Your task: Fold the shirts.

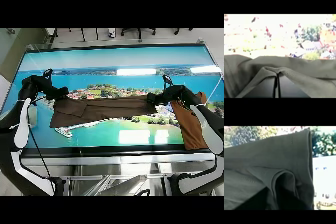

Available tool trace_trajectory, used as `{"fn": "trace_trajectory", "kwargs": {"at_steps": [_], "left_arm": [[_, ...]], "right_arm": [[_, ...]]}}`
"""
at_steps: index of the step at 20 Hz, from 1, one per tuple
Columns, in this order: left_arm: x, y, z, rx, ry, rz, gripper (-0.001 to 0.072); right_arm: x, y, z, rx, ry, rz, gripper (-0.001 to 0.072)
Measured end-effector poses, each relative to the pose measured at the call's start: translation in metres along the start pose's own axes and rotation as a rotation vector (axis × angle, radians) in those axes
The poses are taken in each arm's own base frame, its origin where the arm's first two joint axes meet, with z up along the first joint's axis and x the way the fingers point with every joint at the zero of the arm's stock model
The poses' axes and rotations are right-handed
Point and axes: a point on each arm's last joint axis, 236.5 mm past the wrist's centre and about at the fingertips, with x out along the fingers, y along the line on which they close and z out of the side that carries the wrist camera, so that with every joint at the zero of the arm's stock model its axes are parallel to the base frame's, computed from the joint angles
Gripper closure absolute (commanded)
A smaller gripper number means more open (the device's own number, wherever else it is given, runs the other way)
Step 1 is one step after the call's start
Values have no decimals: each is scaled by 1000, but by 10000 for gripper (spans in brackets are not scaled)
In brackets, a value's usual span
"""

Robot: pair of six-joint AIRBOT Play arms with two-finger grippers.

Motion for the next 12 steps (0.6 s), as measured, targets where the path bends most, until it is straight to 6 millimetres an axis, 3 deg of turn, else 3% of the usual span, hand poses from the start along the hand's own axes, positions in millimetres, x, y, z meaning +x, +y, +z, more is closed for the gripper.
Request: {"fn": "trace_trajectory", "kwargs": {"at_steps": [1, 2, 7, 12], "left_arm": [[1, -4, 3, 8, 3, -5, 242], [0, -9, 6, 19, 5, -10, 132], [-20, -38, 26, 80, -21, -32, 132], [-56, -54, 39, 120, -37, -47, 133]], "right_arm": [[-3, 2, 3, -11, 5, 1, 235], [-7, 2, 5, -23, 13, -1, 187], [-25, -22, 14, -14, 92, -10, 176], [-15, -36, 0, 11, 219, 81, 190]]}}
